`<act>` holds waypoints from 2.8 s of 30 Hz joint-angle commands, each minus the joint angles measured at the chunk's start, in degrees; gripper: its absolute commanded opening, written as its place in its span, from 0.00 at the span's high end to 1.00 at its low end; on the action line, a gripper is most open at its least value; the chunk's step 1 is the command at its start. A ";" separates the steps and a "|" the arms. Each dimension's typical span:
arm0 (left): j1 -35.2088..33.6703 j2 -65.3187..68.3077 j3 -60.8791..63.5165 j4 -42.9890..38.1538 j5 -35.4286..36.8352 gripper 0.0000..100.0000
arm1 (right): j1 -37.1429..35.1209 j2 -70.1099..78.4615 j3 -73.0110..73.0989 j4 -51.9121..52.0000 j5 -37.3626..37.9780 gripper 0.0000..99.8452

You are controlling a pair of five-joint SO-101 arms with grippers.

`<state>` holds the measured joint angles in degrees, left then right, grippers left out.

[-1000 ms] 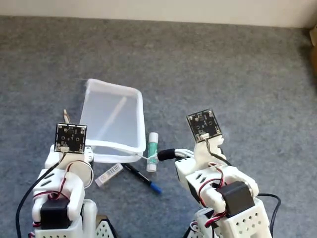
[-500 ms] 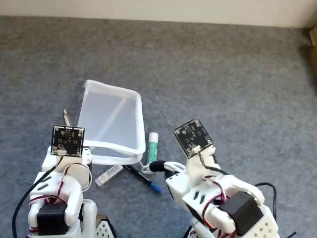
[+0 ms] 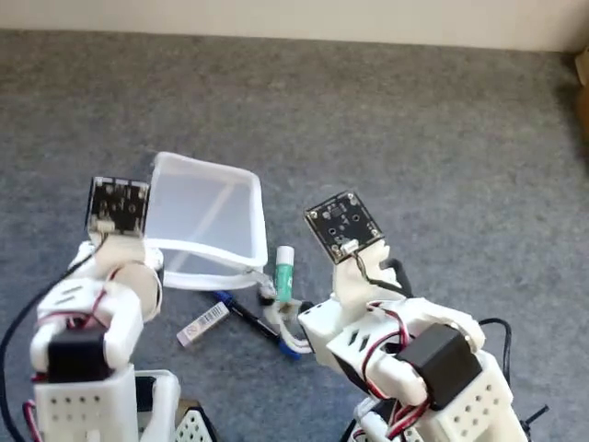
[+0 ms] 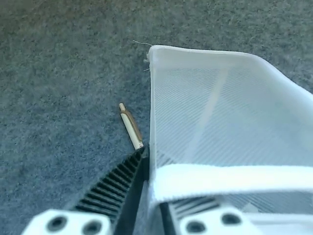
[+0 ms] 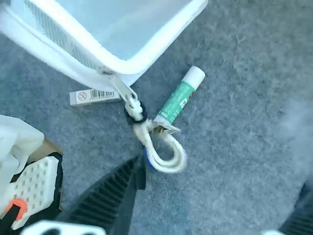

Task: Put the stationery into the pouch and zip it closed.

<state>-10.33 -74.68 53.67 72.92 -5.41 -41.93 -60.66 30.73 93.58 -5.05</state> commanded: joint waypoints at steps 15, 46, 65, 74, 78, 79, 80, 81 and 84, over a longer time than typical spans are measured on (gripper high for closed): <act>-5.49 10.77 -19.91 8.44 2.20 0.99 | 8.04 7.43 -9.36 -3.74 -5.36 0.56; -24.04 10.42 -21.41 8.35 9.93 0.99 | 4.79 47.43 -1.98 -34.95 -15.21 0.56; -24.04 10.42 -21.41 8.53 9.85 0.99 | 3.21 65.27 -5.67 -44.97 -18.02 0.67; -24.04 10.42 -21.32 8.79 9.67 0.99 | 3.38 71.78 -9.80 -44.70 -17.67 0.81; -24.04 10.42 -21.32 8.79 9.67 0.99 | 3.38 71.69 -9.80 -44.70 -17.58 0.82; -24.04 10.42 -21.32 8.79 9.67 0.99 | 3.38 71.69 -9.71 -44.70 -17.58 0.82; -24.04 10.42 -21.32 8.79 9.67 0.99 | 3.38 71.69 -9.63 -44.70 -17.58 0.82; -24.04 10.42 -21.32 8.79 9.67 0.99 | 3.38 71.69 -9.54 -44.70 -17.58 0.82; -24.04 10.42 -21.32 8.79 9.67 0.99 | 3.38 71.69 -9.45 -44.62 -17.58 0.82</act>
<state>-33.98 -64.04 32.75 81.71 3.91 -37.89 10.81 24.22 49.71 -22.46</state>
